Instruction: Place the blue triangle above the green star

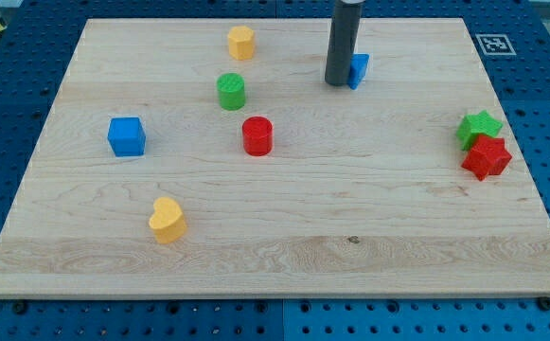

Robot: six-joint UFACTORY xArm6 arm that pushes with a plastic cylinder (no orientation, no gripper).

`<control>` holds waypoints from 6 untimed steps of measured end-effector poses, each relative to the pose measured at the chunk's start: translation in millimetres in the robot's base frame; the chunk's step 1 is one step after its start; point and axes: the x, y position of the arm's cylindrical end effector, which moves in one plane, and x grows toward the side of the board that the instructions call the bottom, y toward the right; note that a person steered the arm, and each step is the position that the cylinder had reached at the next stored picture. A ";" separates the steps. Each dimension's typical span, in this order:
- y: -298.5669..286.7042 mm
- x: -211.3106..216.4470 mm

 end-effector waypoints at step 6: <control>98.6 -21.8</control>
